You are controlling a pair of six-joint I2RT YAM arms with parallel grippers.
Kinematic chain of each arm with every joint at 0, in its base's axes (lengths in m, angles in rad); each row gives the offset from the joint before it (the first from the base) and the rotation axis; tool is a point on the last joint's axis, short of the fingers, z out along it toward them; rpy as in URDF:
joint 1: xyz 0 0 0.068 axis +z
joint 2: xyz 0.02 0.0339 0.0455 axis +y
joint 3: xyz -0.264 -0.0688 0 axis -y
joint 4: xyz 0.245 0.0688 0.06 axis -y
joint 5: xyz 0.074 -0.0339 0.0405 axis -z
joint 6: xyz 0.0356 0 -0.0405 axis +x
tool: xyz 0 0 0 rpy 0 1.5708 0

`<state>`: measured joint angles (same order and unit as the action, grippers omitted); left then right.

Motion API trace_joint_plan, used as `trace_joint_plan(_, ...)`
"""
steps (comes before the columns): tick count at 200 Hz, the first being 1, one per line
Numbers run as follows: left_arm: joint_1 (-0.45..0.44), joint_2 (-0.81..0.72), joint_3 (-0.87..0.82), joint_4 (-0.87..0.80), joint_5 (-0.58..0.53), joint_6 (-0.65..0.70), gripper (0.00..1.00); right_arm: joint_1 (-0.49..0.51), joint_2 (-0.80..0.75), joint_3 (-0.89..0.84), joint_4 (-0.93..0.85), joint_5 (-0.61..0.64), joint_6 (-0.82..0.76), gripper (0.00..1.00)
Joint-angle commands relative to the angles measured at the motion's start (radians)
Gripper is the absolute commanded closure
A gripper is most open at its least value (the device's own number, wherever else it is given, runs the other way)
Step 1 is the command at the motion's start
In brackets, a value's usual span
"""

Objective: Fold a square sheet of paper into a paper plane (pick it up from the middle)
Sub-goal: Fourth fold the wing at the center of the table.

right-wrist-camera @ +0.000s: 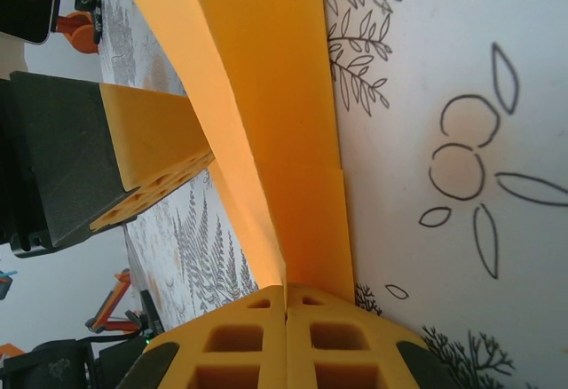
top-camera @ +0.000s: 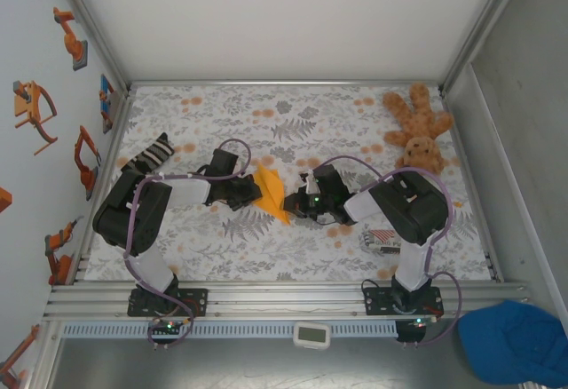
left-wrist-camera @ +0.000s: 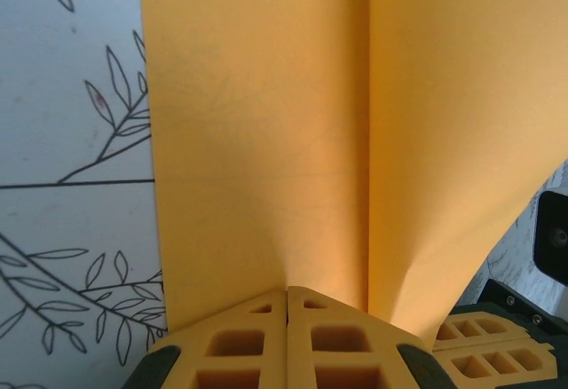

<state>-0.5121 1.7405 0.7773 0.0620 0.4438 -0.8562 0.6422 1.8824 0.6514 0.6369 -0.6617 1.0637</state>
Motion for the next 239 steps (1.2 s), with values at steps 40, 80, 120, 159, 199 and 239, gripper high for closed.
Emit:
trace_joint_plan(40, -0.004, 0.017, 0.027, -0.079, -0.008, 0.001, 0.93, -0.004, 0.047, -0.029, -0.055, 0.03, 0.032, 1.0)
trace_joint_plan(80, -0.005, -0.034, 0.05, -0.003, 0.057, 0.029, 0.84, -0.004, 0.06, -0.026, -0.059, 0.019, 0.03, 1.0)
trace_joint_plan(120, -0.015, -0.036, 0.019, 0.119, 0.087, 0.007, 0.77, -0.004, 0.073, -0.019, -0.06, 0.016, 0.025, 1.0)
trace_joint_plan(159, -0.02, 0.027, 0.014, 0.11, 0.063, -0.011, 0.73, -0.004, 0.075, -0.017, -0.06, 0.014, 0.022, 1.0)
trace_joint_plan(199, -0.032, 0.038, 0.023, 0.054, 0.04, 0.026, 0.64, -0.004, 0.078, -0.019, -0.06, 0.017, 0.02, 1.0)
trace_joint_plan(239, -0.05, 0.07, 0.058, -0.096, -0.042, 0.051, 0.63, -0.005, 0.075, -0.022, -0.06, 0.019, 0.021, 1.0)
